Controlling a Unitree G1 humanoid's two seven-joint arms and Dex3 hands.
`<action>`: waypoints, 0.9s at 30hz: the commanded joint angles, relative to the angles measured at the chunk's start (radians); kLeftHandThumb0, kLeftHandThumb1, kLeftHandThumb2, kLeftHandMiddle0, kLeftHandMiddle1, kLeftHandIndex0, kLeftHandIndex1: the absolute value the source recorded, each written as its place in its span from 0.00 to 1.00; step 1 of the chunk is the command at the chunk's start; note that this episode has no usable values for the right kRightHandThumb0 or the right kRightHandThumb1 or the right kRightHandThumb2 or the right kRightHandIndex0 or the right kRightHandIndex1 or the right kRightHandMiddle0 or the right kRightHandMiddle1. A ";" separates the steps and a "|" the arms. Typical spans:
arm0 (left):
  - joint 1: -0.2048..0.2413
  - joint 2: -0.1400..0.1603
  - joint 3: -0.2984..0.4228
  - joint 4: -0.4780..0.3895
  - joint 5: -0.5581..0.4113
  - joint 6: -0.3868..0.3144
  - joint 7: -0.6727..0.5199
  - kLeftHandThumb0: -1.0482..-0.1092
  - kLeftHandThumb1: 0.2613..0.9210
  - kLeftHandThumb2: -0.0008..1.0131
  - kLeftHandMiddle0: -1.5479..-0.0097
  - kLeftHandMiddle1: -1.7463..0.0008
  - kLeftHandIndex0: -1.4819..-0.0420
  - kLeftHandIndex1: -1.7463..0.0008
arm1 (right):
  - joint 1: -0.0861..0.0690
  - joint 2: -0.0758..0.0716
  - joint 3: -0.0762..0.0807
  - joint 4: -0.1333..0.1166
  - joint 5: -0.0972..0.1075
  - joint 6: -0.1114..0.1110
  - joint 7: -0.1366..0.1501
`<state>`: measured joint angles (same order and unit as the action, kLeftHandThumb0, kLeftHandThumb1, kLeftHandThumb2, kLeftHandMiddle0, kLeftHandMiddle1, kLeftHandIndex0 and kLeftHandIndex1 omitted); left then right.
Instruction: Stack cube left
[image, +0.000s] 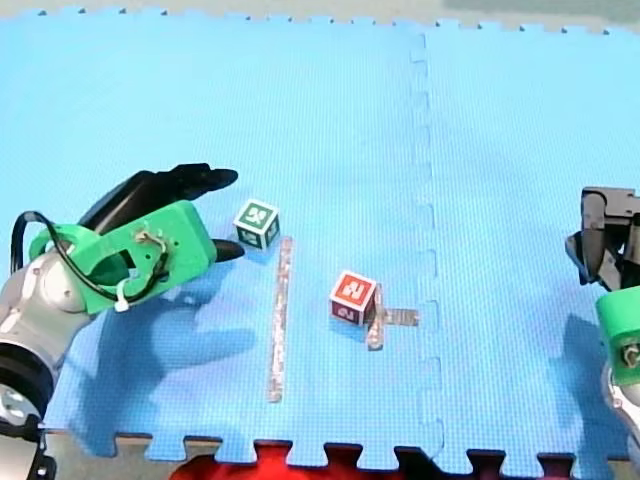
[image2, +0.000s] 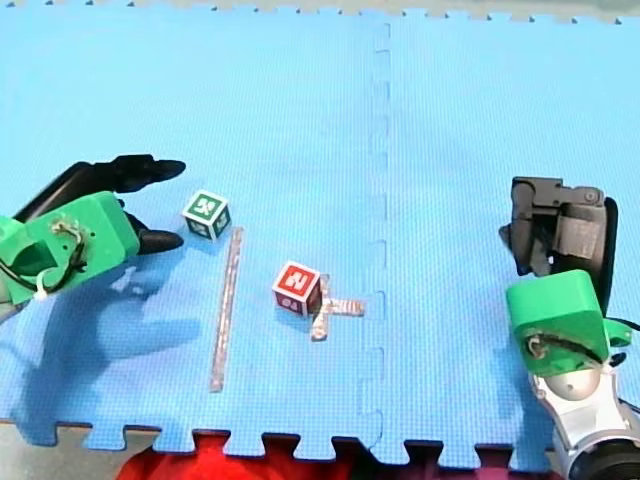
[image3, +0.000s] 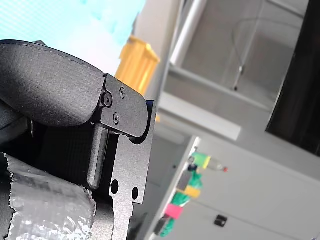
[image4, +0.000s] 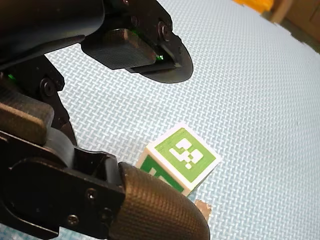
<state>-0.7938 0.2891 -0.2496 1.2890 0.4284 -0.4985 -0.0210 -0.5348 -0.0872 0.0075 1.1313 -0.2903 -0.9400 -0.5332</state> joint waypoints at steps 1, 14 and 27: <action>-0.016 0.005 -0.013 0.016 0.015 0.008 0.008 0.00 0.98 0.01 0.54 0.97 0.75 1.00 | 0.005 -0.005 0.001 -0.006 -0.002 0.004 -0.009; -0.064 0.003 -0.114 0.031 0.136 0.031 0.103 0.00 0.94 0.00 0.54 0.98 0.77 1.00 | 0.010 -0.007 0.005 -0.016 -0.009 0.007 -0.023; -0.091 0.002 -0.167 0.039 0.187 0.057 0.134 0.05 0.73 0.00 0.51 0.13 0.74 0.99 | 0.014 -0.011 0.005 -0.014 -0.011 0.014 -0.031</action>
<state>-0.8776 0.2906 -0.4160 1.3250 0.6169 -0.4408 0.1085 -0.5224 -0.0920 0.0149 1.1159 -0.3036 -0.9287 -0.5607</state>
